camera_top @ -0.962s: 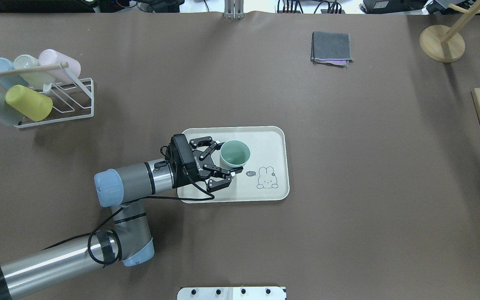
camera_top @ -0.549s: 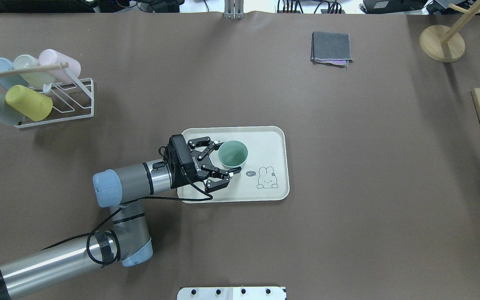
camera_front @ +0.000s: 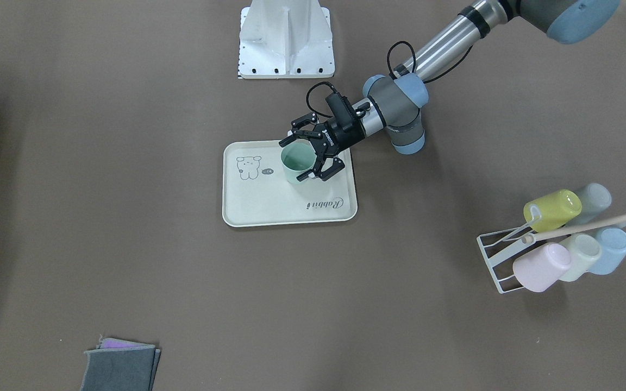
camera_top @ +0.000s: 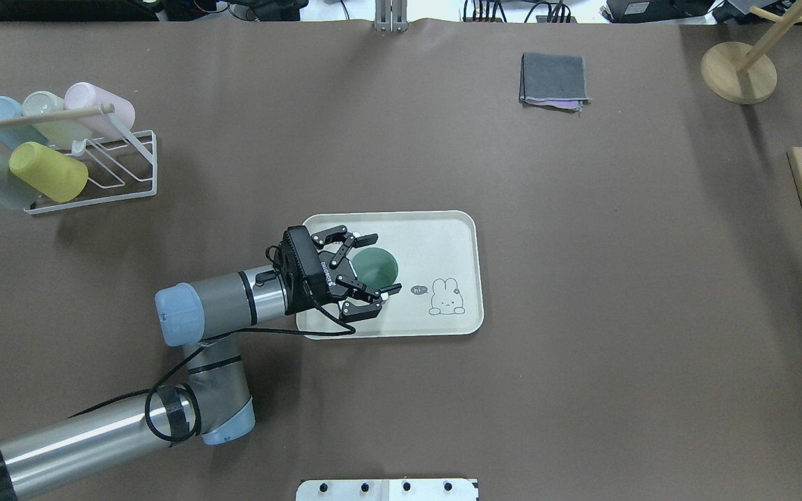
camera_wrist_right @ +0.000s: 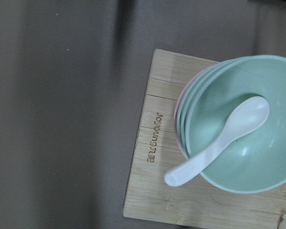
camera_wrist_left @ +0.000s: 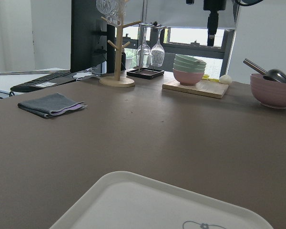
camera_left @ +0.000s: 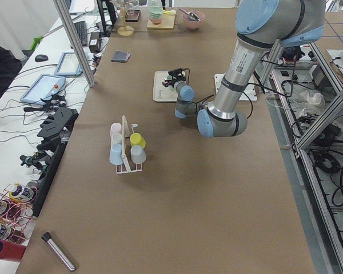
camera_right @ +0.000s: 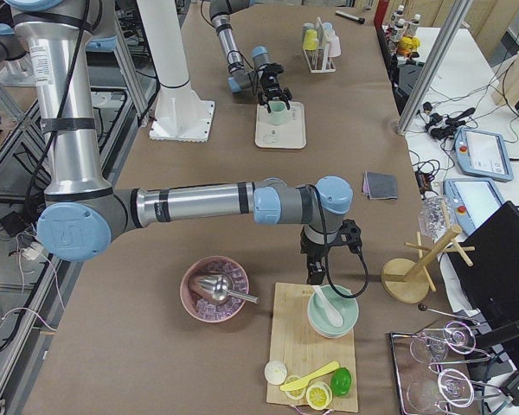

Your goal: Pick up and place green cup on tray

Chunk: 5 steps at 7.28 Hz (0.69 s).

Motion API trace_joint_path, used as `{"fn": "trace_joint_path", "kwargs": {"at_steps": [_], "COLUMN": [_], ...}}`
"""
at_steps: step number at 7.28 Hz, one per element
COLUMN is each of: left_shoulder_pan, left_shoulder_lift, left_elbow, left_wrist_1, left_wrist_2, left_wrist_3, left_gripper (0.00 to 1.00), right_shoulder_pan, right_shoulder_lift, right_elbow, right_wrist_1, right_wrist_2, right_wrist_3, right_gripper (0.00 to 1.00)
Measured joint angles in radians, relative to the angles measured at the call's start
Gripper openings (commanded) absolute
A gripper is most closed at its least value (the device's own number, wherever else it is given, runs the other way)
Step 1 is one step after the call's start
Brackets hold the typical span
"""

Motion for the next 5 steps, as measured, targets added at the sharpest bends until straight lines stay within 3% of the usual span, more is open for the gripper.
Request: {"fn": "trace_joint_path", "kwargs": {"at_steps": [5], "left_shoulder_pan": [-0.035], "left_shoulder_lift": [-0.001], "left_elbow": [-0.153], "left_wrist_1": [0.062], "left_wrist_2": [-0.002], "left_wrist_3": [-0.002], "left_gripper": [0.99], "right_shoulder_pan": [0.000], "right_shoulder_lift": [0.004], "right_elbow": [-0.001], "right_wrist_1": [0.000], "right_wrist_2": [-0.001], "right_wrist_3": [0.000], "right_gripper": [1.00]}}
